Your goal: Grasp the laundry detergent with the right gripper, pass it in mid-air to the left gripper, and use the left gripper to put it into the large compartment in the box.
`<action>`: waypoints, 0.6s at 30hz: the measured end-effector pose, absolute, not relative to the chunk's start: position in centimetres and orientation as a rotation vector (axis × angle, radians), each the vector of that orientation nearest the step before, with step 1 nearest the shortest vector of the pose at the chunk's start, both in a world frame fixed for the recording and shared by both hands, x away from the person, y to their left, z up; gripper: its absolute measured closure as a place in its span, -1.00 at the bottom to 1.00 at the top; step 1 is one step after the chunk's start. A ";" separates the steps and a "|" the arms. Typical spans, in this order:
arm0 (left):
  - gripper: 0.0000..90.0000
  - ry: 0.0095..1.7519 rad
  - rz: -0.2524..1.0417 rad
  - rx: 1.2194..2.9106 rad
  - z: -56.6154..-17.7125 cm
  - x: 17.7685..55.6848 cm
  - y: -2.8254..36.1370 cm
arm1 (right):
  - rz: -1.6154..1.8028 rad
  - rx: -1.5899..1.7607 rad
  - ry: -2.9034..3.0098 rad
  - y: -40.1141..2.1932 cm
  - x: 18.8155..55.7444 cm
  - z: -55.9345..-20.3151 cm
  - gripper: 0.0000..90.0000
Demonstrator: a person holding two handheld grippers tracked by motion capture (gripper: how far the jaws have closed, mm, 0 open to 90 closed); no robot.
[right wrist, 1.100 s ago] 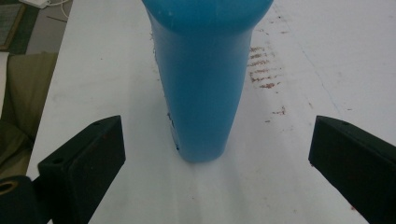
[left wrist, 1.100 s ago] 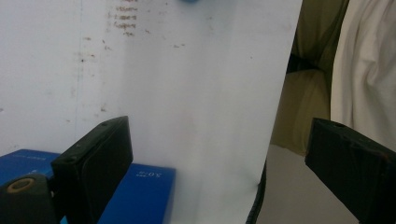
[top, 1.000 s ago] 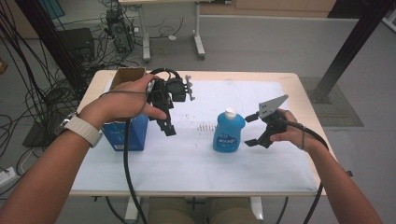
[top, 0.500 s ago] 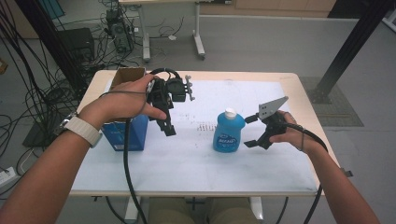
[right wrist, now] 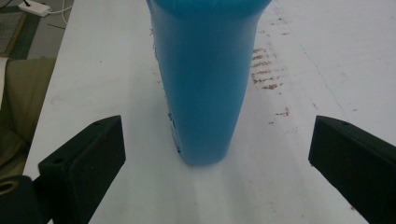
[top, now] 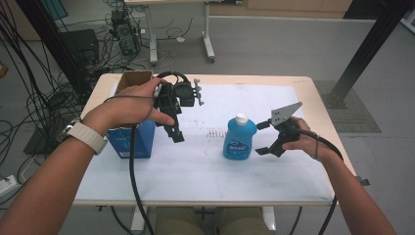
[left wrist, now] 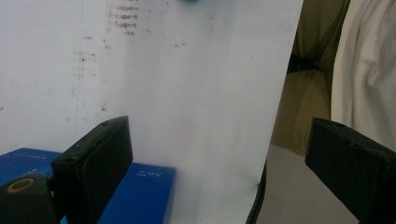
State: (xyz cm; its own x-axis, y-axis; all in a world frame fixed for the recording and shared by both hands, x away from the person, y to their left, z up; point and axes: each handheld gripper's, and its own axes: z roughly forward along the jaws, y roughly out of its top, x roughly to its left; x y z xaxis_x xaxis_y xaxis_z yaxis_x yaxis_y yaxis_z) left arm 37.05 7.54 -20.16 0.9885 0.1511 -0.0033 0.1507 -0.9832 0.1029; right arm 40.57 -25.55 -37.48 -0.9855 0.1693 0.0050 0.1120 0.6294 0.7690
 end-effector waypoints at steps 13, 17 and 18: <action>-0.82 0.233 0.007 3.030 -20.2 37.1 7.6 | 1.313 0.240 2.760 -25.6 40.5 -37.5 -0.92; -0.82 0.235 0.010 3.029 -20.2 37.1 7.6 | 1.310 0.238 2.764 -25.6 40.5 -37.6 -0.92; -0.82 0.235 0.010 3.030 -20.2 37.1 7.6 | 1.311 0.239 2.765 -25.6 40.5 -37.6 -0.92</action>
State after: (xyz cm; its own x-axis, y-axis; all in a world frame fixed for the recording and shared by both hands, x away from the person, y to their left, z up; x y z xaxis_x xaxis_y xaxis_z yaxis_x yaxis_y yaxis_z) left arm 37.08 7.61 -20.18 0.9880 0.1544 -0.0014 0.1538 -0.9828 0.1027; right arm 40.50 -25.56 -37.60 -0.9853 0.1710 0.0012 0.1092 0.6237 0.7740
